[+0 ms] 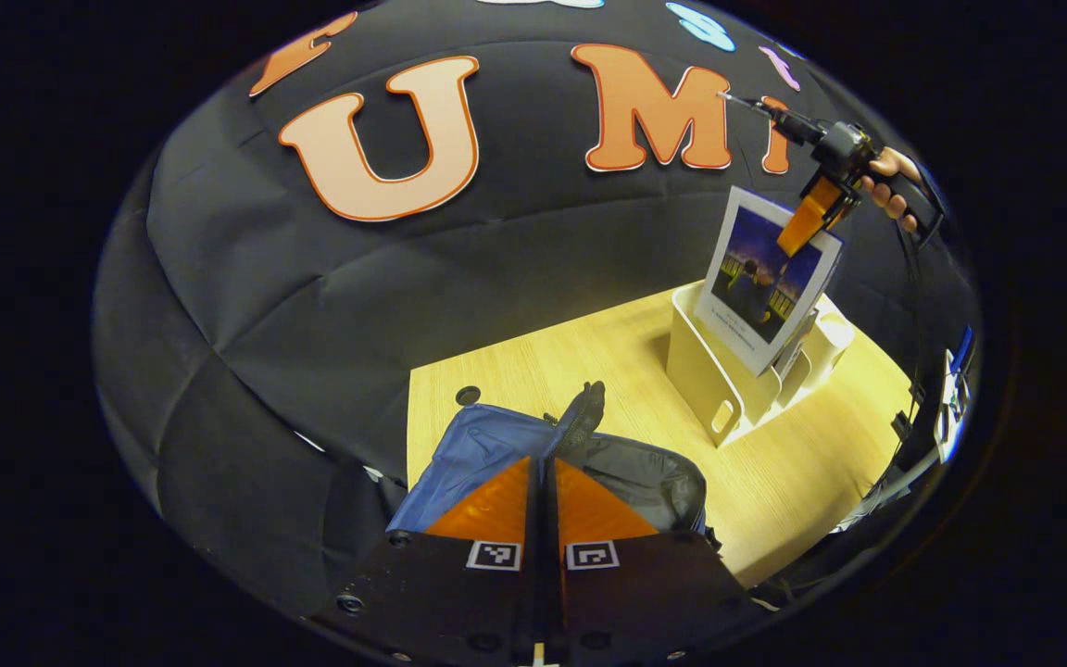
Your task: Open the schoolbag, grab two books from the bookshelf and put them into the schoolbag.
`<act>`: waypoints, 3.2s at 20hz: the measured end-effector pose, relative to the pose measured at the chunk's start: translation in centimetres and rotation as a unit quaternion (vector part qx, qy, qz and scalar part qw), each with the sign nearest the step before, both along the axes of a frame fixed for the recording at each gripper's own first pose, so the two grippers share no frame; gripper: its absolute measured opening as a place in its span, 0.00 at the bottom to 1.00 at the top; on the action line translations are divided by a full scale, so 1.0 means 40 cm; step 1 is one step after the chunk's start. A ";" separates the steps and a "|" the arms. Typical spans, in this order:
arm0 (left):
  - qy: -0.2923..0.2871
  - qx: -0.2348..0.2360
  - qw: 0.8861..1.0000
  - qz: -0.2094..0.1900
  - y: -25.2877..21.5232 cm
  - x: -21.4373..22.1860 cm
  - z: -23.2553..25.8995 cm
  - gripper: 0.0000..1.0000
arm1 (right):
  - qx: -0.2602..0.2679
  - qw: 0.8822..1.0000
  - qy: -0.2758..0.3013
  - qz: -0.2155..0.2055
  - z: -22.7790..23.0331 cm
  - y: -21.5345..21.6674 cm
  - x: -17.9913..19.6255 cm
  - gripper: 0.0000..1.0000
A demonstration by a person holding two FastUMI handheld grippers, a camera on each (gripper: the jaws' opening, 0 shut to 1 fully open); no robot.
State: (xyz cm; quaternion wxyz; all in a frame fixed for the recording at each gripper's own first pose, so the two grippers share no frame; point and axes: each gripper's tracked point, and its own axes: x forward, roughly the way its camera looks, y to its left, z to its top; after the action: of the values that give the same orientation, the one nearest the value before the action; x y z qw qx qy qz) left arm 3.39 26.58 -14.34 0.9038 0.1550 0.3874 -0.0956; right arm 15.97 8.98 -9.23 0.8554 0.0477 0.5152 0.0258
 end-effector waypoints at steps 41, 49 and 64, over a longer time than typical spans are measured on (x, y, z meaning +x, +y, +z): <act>0.042 -0.034 0.998 -0.046 -0.086 0.041 -0.037 0.04 | 0.411 0.895 -0.004 -0.171 -0.373 0.611 -0.311 0.25; 0.058 -0.035 0.994 -0.090 -0.151 -0.001 -0.054 0.04 | 0.423 0.888 -0.016 -0.178 -0.459 0.724 -0.266 0.25; 0.063 -0.040 0.994 -0.084 -0.158 0.006 -0.068 0.02 | 0.323 0.934 0.049 -0.143 -0.554 0.719 -0.288 0.82</act>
State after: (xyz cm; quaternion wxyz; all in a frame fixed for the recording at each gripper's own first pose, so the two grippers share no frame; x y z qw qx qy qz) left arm 3.64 20.27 -17.08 0.8715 0.1447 0.4253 -0.1967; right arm 4.45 37.75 -31.41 0.7622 0.3961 0.5077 0.0659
